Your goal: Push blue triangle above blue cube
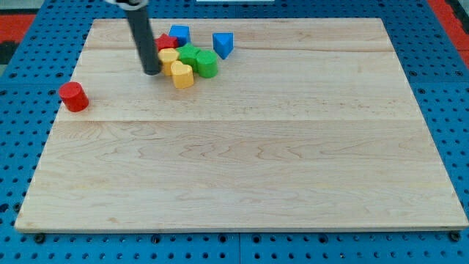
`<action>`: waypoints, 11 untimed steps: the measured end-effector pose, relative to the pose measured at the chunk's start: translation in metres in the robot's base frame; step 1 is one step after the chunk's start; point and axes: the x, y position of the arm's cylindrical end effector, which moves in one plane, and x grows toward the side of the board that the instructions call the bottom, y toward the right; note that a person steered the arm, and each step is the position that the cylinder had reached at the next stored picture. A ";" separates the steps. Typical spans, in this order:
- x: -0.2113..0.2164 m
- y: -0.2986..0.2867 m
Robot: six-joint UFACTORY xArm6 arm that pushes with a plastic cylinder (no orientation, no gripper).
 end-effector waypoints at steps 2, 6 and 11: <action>-0.001 0.085; -0.077 0.096; -0.084 0.041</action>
